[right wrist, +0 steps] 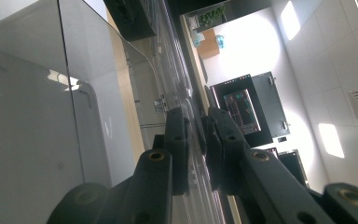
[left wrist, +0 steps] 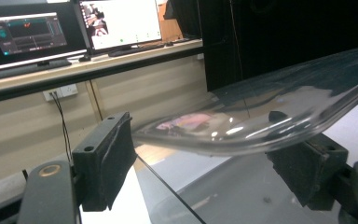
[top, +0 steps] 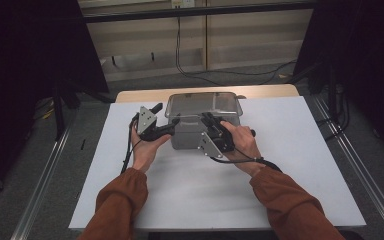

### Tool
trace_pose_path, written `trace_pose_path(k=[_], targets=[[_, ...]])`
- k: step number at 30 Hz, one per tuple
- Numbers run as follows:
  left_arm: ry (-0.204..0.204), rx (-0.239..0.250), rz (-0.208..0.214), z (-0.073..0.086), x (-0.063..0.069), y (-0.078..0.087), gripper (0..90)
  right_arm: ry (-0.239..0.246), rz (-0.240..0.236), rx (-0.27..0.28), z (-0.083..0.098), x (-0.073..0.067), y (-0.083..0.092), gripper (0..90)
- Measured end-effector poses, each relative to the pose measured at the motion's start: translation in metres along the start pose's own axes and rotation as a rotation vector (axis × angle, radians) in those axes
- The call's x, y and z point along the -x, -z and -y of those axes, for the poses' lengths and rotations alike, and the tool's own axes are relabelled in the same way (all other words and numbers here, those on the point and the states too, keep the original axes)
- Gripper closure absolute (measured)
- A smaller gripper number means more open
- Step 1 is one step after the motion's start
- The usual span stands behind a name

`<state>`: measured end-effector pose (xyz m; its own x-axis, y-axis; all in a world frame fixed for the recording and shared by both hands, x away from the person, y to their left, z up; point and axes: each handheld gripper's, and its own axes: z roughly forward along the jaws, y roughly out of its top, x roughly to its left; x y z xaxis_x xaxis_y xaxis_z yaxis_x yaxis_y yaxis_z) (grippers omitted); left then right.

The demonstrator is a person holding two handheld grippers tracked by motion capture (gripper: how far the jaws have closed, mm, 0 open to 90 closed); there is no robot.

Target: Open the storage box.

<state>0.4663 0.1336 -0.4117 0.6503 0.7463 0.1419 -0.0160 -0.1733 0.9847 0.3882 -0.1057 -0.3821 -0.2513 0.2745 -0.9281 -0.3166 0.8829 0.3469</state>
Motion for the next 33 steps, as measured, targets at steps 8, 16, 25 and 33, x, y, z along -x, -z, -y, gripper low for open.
trace_pose_path(k=[8, 16, 25, 33], targets=[[-0.068, 0.036, 0.018, -0.003, 0.003, 0.002, 37.1, -0.005, 0.001, -0.005, -0.001, -0.003, 0.0, 79.1], [-0.105, 0.041, 0.034, -0.004, 0.005, 0.001, 45.9, -0.023, -0.004, 0.0, 0.001, -0.005, 0.0, 77.9], [-0.133, 0.028, 0.036, -0.004, 0.005, 0.002, 48.4, -0.134, -0.025, -0.006, 0.009, -0.003, 0.0, 66.9], [-0.125, 0.031, 0.038, -0.004, 0.006, 0.001, 48.4, -0.311, -0.036, -0.025, 0.025, 0.0, 0.002, 41.2]])
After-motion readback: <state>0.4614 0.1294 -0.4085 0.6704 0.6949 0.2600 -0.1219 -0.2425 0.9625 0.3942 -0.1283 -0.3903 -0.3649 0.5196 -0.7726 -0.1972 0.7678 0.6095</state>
